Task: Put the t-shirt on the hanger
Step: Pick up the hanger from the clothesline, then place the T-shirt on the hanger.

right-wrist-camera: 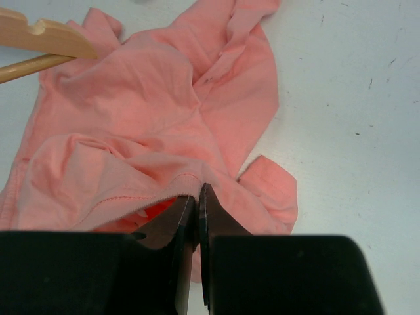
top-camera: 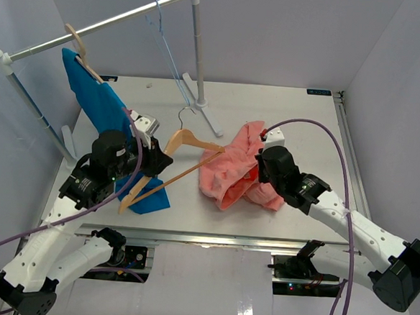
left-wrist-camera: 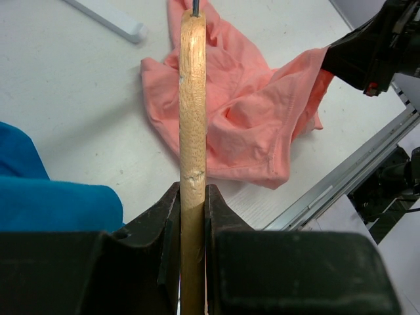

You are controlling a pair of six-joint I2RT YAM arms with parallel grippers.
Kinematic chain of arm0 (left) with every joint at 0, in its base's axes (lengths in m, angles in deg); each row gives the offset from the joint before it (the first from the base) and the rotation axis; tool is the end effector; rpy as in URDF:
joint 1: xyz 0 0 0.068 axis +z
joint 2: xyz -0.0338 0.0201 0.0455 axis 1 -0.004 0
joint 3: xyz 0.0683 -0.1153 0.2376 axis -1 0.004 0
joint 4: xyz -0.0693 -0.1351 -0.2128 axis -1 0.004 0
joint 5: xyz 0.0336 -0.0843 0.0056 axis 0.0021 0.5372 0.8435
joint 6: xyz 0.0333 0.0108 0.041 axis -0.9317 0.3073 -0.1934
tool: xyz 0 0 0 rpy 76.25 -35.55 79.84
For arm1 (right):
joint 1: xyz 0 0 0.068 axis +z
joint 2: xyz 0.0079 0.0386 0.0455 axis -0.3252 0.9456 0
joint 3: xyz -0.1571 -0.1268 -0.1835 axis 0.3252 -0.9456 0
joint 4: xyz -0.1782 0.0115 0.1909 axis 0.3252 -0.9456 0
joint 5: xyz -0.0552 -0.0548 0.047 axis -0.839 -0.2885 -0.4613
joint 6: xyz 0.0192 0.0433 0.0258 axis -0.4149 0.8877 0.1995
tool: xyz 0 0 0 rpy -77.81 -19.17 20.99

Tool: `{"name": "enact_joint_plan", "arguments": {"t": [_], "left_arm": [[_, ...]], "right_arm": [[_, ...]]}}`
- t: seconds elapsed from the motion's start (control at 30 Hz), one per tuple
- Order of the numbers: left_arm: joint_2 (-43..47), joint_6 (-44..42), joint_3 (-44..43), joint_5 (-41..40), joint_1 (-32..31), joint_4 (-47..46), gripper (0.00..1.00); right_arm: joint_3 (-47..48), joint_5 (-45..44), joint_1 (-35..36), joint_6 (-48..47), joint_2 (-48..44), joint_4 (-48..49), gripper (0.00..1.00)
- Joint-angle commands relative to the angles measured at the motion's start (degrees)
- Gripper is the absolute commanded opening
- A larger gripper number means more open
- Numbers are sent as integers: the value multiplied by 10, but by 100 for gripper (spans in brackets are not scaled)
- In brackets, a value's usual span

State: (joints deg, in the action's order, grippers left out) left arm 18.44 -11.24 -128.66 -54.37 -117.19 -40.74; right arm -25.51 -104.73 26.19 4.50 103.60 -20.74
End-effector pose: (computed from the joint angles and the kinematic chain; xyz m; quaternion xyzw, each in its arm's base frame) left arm 0.1410 -0.0833 0.3624 0.1818 0.8178 -0.2796 0.4690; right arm 0.1721 0.1497 0.2920 -0.1248 0.8494 0.0440 0.5109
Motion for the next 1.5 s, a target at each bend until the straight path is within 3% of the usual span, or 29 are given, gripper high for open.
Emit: {"name": "enact_joint_plan", "arguments": {"t": [0.0, 0.3, 0.63, 1.07, 1.47], "left_arm": [[39, 6, -45, -1, 3, 11, 0], [70, 12, -90, 119, 3, 34, 0], [96, 13, -60, 162, 2, 37, 0], [93, 13, -24, 125, 3, 33, 0], [47, 30, 23, 158, 2, -45, 0]], "right_arm": [[62, -15, -4, 18, 30, -7, 8], [120, -6, -6, 22, 89, -19, 8], [128, 3, -11, 20, 96, -24, 8], [133, 16, -15, 15, 103, -26, 8], [165, 39, -15, 9, 125, -30, 8]]}}
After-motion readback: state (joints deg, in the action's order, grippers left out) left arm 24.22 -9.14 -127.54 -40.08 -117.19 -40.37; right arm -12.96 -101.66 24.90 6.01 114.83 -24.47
